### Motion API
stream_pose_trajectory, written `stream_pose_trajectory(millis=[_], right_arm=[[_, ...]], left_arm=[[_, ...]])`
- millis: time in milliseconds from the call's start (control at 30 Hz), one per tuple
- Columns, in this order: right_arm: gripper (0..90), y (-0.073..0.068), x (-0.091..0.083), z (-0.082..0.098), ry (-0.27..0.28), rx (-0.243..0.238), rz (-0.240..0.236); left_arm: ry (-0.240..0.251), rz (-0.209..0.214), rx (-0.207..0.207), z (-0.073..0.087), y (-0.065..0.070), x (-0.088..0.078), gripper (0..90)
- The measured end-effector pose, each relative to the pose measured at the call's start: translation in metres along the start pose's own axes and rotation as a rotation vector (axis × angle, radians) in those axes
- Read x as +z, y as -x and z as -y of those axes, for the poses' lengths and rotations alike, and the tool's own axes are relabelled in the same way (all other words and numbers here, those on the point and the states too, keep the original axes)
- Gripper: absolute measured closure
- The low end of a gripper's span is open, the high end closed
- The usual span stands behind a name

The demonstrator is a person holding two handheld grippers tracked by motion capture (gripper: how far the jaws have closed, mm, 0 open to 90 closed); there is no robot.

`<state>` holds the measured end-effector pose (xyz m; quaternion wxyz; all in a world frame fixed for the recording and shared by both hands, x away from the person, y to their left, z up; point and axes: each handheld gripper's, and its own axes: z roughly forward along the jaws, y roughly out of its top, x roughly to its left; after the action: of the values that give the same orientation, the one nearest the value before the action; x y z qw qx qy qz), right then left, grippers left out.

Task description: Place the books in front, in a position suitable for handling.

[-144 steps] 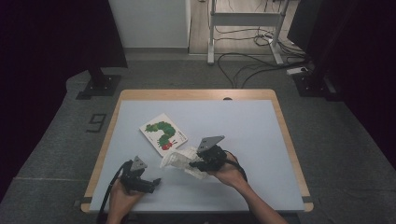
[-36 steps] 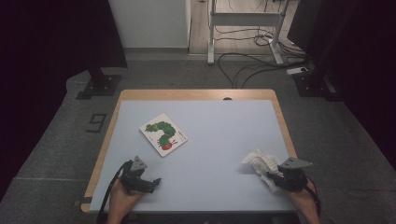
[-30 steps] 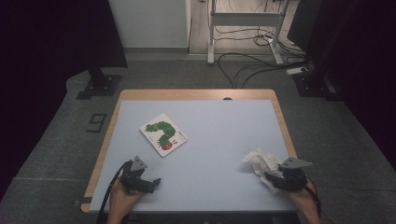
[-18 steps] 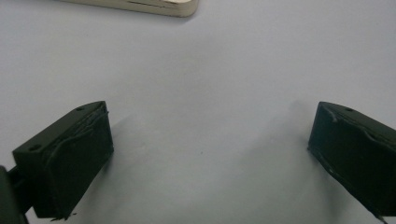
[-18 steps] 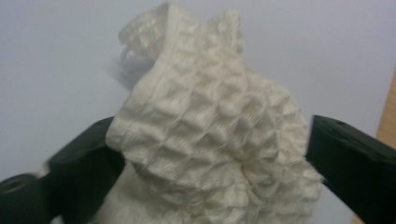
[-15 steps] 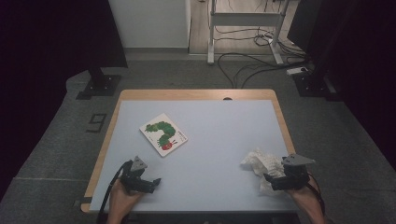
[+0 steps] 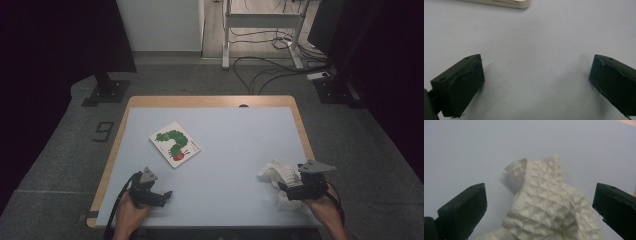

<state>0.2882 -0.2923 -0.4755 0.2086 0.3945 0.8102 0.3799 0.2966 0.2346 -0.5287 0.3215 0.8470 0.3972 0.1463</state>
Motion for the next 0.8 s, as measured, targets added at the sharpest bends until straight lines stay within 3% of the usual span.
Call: stream_pose_trajectory(millis=[433, 600, 800], right_arm=[[0.0, -0.027, 0.022, -0.036, 0.033, -0.049, -0.086], [0.0, -0.034, 0.032, -0.042, 0.038, -0.059, -0.114], [0.0, -0.044, 0.047, -0.053, 0.031, -0.078, -0.152]], left_arm=[[-0.003, 0.002, -0.003, -0.001, -0.001, 0.0, 0.0], [0.01, 0.025, -0.018, -0.003, -0.004, 0.0, 0.0], [0.003, 0.017, -0.007, -0.012, -0.009, 0.0, 0.0]])
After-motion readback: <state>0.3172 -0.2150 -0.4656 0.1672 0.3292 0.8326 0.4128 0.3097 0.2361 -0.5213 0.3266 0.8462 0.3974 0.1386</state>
